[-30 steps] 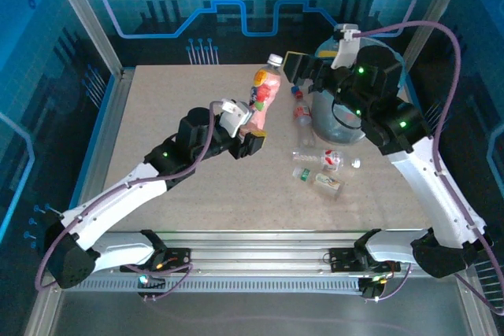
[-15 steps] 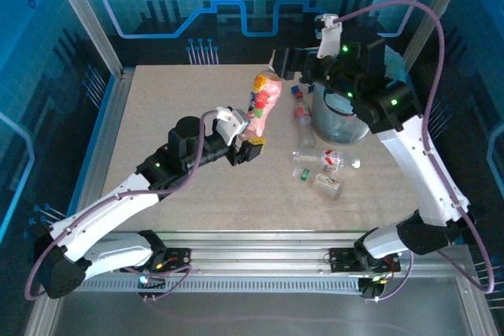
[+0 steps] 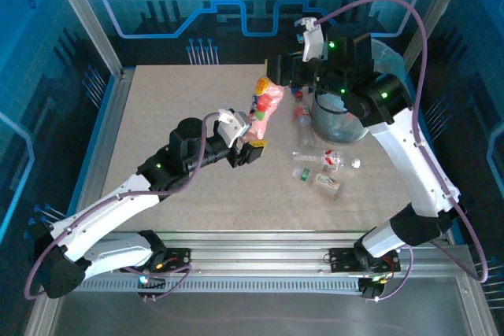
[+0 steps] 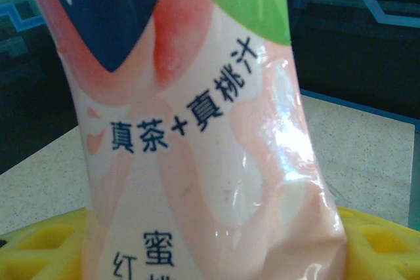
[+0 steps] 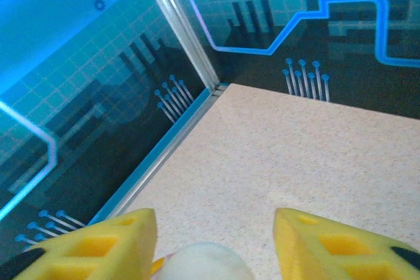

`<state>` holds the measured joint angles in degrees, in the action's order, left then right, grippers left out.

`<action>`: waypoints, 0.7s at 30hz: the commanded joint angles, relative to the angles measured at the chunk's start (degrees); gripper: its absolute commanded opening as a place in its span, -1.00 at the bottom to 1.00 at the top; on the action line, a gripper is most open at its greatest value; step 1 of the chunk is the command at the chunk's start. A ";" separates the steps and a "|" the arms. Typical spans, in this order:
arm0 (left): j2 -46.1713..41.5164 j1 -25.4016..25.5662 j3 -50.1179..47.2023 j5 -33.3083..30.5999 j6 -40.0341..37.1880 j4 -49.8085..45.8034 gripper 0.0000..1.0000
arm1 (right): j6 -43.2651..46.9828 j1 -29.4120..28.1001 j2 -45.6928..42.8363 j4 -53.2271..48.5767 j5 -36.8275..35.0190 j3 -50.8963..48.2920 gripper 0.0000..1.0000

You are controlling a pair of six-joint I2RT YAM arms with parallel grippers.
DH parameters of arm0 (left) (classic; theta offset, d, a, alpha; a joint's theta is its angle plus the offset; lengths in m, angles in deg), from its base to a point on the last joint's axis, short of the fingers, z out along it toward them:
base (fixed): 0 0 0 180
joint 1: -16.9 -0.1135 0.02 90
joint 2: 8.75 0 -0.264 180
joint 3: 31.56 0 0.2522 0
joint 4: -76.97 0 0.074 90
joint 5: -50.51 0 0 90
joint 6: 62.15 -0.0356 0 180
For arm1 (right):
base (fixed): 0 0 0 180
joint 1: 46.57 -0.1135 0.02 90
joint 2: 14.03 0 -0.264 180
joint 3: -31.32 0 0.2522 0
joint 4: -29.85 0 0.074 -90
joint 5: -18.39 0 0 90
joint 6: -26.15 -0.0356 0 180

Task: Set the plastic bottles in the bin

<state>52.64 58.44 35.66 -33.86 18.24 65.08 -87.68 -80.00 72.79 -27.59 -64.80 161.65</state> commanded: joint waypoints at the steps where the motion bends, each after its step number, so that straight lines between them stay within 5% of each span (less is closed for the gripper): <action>1: -0.52 0.41 0.14 -0.95 -1.41 1.98 0.12 | 0.48 -0.67 0.86 -1.85 3.75 1.46 -0.06; 8: -0.04 0.38 0.34 -2.55 -1.47 1.64 0.13 | 0.54 -0.67 1.41 -2.14 3.54 1.46 0.09; 15: -0.04 0.43 0.12 -3.19 -1.48 1.73 0.22 | 1.06 -0.67 1.50 -1.59 3.72 1.72 -0.53; 18: -0.46 0.43 -0.18 -4.85 -0.74 2.75 0.48 | 1.72 -0.66 1.09 -1.76 0.97 2.11 -0.84; 21: -0.41 0.43 0.22 -6.53 0.72 4.19 0.82 | 3.21 -0.58 0.18 -1.98 -5.73 2.86 -0.88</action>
<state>52.94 58.44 35.66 -37.69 17.65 65.78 -87.07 -80.22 73.97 -28.56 -63.93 162.55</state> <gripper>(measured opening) 0.870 0.316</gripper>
